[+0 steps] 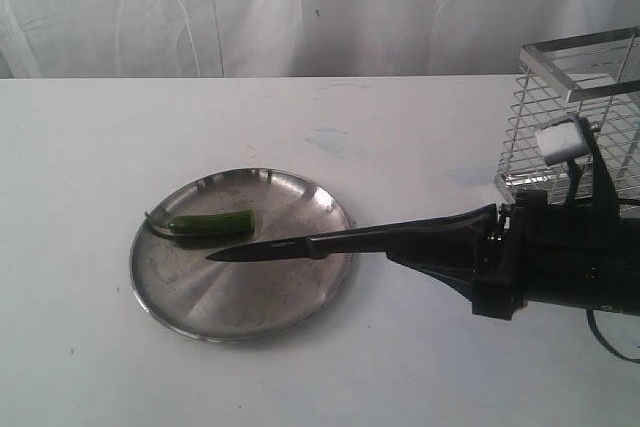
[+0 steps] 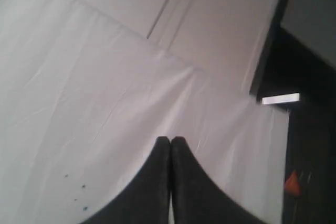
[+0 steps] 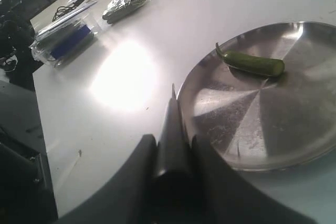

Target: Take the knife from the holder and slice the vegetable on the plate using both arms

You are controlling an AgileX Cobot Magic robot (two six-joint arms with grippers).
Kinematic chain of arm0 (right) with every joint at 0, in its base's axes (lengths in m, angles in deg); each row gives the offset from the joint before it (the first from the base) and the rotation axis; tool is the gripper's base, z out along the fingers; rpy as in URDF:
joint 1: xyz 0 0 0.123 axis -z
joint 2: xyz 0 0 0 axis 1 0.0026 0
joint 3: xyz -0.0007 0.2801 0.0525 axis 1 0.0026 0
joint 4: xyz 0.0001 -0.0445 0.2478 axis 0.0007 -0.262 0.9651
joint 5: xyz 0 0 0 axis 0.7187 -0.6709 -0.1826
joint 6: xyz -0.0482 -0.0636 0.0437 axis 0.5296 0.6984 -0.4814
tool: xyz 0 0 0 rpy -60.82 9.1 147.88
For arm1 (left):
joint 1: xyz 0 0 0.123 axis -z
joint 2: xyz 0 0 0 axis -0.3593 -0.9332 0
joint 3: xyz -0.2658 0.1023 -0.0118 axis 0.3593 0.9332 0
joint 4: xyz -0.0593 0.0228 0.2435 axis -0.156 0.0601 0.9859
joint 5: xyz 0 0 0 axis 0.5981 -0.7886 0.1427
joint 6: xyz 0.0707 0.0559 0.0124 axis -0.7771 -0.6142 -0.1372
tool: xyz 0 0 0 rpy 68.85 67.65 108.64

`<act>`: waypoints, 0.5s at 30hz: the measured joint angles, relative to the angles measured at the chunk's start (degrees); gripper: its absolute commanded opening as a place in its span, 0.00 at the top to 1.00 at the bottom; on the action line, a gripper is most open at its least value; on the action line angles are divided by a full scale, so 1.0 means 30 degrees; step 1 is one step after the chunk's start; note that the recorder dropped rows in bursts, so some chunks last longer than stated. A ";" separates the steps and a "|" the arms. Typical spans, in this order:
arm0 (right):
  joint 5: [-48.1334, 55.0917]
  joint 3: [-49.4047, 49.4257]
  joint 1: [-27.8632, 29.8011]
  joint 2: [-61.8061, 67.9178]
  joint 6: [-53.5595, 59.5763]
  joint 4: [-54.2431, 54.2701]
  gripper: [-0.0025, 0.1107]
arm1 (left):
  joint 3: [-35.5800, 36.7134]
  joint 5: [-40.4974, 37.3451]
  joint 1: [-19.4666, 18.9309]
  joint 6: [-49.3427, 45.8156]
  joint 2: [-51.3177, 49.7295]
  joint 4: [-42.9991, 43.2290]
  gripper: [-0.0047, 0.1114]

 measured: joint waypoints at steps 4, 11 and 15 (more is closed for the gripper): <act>0.0000 0.0000 0.0000 0.0000 0.0000 0.0000 0.98 | -0.3964 -0.3722 0.0000 0.5367 -0.4630 1.0327 0.96; -0.0326 0.0000 0.0000 0.0000 -0.0035 0.0000 0.98 | -0.4672 0.2589 0.0000 2.0098 -1.4013 2.5431 0.96; -0.1012 0.0000 0.0000 0.0000 -0.0144 0.0000 0.98 | -0.3391 0.7371 0.0076 2.1369 -1.7417 2.7922 0.96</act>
